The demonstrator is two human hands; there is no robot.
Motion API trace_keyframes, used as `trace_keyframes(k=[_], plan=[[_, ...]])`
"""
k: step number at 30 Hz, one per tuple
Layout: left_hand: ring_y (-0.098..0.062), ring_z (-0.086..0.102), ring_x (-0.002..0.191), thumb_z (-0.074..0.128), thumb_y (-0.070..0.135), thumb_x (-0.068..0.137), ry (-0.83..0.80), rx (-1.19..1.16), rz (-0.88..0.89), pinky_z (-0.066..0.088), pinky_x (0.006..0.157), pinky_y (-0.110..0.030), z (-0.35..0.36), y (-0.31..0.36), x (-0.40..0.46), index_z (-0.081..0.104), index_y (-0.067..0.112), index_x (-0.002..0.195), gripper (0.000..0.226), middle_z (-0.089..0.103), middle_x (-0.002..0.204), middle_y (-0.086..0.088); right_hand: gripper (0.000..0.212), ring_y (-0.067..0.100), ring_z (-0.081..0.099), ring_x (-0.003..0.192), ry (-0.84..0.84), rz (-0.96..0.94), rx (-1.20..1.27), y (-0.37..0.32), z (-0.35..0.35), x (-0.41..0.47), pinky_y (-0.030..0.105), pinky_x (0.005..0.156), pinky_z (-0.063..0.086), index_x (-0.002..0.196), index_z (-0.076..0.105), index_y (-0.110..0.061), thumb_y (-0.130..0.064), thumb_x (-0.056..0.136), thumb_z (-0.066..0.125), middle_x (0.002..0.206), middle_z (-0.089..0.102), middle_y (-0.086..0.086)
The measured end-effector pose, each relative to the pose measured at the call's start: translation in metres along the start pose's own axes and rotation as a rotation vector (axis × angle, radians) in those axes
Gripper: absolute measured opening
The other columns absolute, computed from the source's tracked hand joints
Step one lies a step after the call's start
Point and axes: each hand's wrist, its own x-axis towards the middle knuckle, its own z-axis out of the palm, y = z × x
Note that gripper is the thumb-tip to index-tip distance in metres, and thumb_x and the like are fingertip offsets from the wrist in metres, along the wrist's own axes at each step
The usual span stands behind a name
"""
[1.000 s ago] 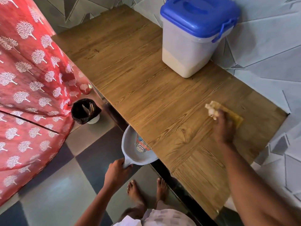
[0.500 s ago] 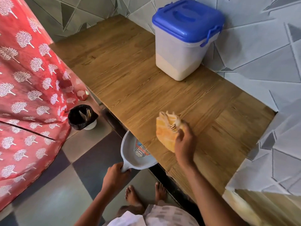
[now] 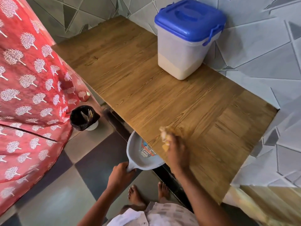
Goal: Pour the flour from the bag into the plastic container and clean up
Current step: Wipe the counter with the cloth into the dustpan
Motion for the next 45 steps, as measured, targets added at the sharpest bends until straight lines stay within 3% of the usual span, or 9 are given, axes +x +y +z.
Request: trace_keyframes(k=[4, 11, 16, 21, 28, 35, 38, 41, 45], plan=[[-0.02, 0.059, 0.064, 0.063, 0.036, 0.081, -0.001, 0.034, 0.015, 0.047, 0.06, -0.033, -0.003, 0.001, 0.0, 0.067, 0.019, 0.081, 0.018, 0.059, 0.061, 0.006, 0.037, 0.034, 0.07, 0.103, -0.094, 0.0, 0.263, -0.05, 0.005, 0.0, 0.042, 0.085, 0.057, 0.128, 0.065, -0.005, -0.004, 0.091, 0.065, 0.114, 0.073, 0.018], [-0.015, 0.061, 0.062, 0.061, 0.045, 0.076, -0.026, 0.021, 0.027, 0.05, 0.059, -0.035, -0.004, -0.002, 0.003, 0.068, 0.021, 0.082, 0.026, 0.063, 0.063, 0.009, 0.043, 0.033, 0.071, 0.08, 0.187, 0.095, -0.018, 0.033, -0.058, 0.019, 0.04, 0.061, 0.059, 0.129, 0.063, -0.012, -0.003, 0.088, 0.065, 0.107, 0.073, 0.017], [-0.014, 0.057, 0.06, 0.04, 0.071, 0.059, 0.003, 0.002, 0.047, 0.043, 0.056, -0.03, 0.0, -0.008, 0.004, 0.068, 0.023, 0.08, 0.06, 0.059, 0.059, 0.011, 0.047, 0.033, 0.072, 0.083, 0.092, 0.145, -0.223, 0.074, -0.061, 0.0, 0.034, 0.065, 0.057, 0.124, 0.065, -0.006, 0.004, 0.079, 0.075, 0.107, 0.073, 0.023], [-0.015, 0.059, 0.062, 0.04, 0.068, 0.06, 0.001, 0.018, 0.056, 0.047, 0.058, -0.032, -0.003, -0.016, 0.006, 0.066, 0.026, 0.081, 0.053, 0.059, 0.06, 0.013, 0.045, 0.035, 0.073, 0.069, -0.034, -0.02, -0.177, 0.006, -0.014, -0.016, 0.035, 0.048, 0.053, 0.111, 0.073, -0.011, 0.002, 0.068, 0.079, 0.098, 0.075, 0.016], [-0.012, 0.059, 0.063, 0.04, 0.069, 0.061, 0.013, -0.023, 0.02, 0.047, 0.057, -0.032, -0.02, -0.046, 0.001, 0.067, 0.027, 0.086, 0.056, 0.062, 0.066, 0.014, 0.035, 0.036, 0.071, 0.1, -0.089, -0.081, 0.267, -0.076, 0.024, 0.025, 0.039, 0.083, 0.055, 0.125, 0.068, -0.007, -0.004, 0.09, 0.063, 0.113, 0.075, 0.014], [-0.012, 0.062, 0.061, 0.065, 0.036, 0.083, 0.093, -0.132, -0.07, 0.053, 0.061, -0.036, -0.064, -0.106, 0.012, 0.066, 0.026, 0.076, 0.013, 0.065, 0.065, 0.011, 0.029, 0.014, 0.067, 0.101, -0.016, -0.074, 0.453, -0.13, 0.047, 0.04, 0.02, 0.084, 0.047, 0.127, 0.066, -0.011, -0.01, 0.098, 0.06, 0.115, 0.074, 0.006], [-0.007, 0.06, 0.056, 0.065, 0.038, 0.084, 0.134, -0.138, -0.099, 0.049, 0.057, -0.032, -0.091, -0.137, 0.021, 0.065, 0.032, 0.072, 0.014, 0.062, 0.059, 0.015, 0.029, 0.004, 0.061, 0.102, -0.053, -0.045, 0.504, -0.16, 0.062, 0.041, 0.017, 0.087, 0.049, 0.129, 0.065, -0.014, -0.021, 0.101, 0.059, 0.117, 0.072, -0.001], [-0.005, 0.059, 0.053, 0.062, 0.045, 0.078, 0.181, -0.17, -0.14, 0.045, 0.052, -0.028, -0.115, -0.162, 0.031, 0.059, 0.037, 0.064, 0.016, 0.061, 0.055, 0.02, 0.031, 0.002, 0.062, 0.103, -0.077, -0.025, 0.571, -0.19, 0.076, 0.047, -0.003, 0.083, 0.039, 0.129, 0.065, -0.014, -0.024, 0.101, 0.059, 0.117, 0.07, -0.005], [-0.01, 0.048, 0.046, 0.049, 0.055, 0.066, 0.246, -0.208, -0.204, 0.038, 0.05, -0.03, -0.145, -0.192, 0.045, 0.054, 0.036, 0.065, 0.019, 0.057, 0.053, 0.021, 0.028, 0.006, 0.064, 0.108, -0.082, 0.004, 0.667, -0.227, 0.093, 0.059, 0.017, 0.094, 0.048, 0.126, 0.067, -0.014, -0.019, 0.099, 0.062, 0.119, 0.071, -0.003]])
